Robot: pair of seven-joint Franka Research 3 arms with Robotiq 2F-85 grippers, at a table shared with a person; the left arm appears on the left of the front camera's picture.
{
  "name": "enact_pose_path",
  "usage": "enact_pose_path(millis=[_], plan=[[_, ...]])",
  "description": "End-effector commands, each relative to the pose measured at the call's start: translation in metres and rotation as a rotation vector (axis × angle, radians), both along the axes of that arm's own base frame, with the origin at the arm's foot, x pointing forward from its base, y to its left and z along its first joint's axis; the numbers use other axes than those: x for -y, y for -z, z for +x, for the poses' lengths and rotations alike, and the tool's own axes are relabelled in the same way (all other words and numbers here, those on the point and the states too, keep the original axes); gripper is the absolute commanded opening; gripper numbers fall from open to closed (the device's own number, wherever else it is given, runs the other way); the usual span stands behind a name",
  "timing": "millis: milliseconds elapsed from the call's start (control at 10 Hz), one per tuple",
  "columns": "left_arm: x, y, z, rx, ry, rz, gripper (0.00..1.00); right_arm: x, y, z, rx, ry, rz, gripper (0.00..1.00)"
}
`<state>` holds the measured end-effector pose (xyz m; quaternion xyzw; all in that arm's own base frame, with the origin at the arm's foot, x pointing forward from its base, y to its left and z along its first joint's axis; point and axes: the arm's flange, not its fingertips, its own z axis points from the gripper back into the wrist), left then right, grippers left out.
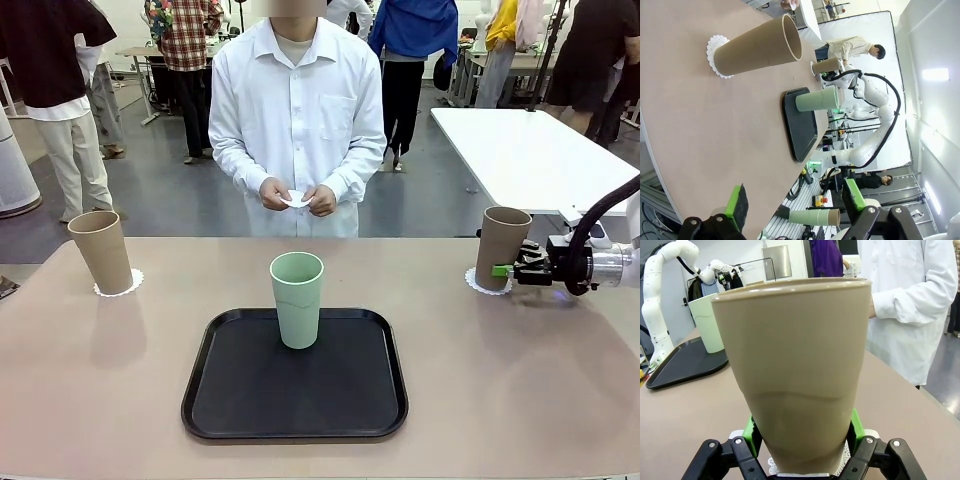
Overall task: Place coasters on the table and set cups on them.
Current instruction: Take one Reusable plastic cup from the Flat Tray and place it on a coaster set by the human.
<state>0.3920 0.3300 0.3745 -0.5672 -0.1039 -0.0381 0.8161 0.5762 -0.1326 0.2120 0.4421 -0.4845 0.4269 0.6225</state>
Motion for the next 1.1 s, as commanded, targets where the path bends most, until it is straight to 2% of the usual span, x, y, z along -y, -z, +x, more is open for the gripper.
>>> enact_pose_path(millis=[0,300,400,600,1000], plan=[[-0.0002,-0.0022,-0.0022,0.007,0.001,-0.006,1.0,0.0019,-0.0018,0.0099,-0.015,0.011,0.011,0.81],[-0.0002,-0.0022,-0.0022,0.007,0.001,-0.006,1.0,0.0031,-0.0003,0.0093,-0.028,0.009,0.002,0.81],[-0.0002,-0.0022,-0.0022,0.007,0.001,-0.006,1.0,0.0028,-0.0003,0.009,-0.035,0.006,0.002,0.92],[-0.0002,-0.0022,-0.0022,0.007,0.001,-0.006,1.0,0.0023,-0.0001,0.008,-0.045,0.002,-0.003,1.0],[-0.0002,-0.0022,-0.0022,0.007,0.001,-0.006,1.0,0.0026,-0.0002,0.0084,-0.054,0.006,-0.022,1.0]])
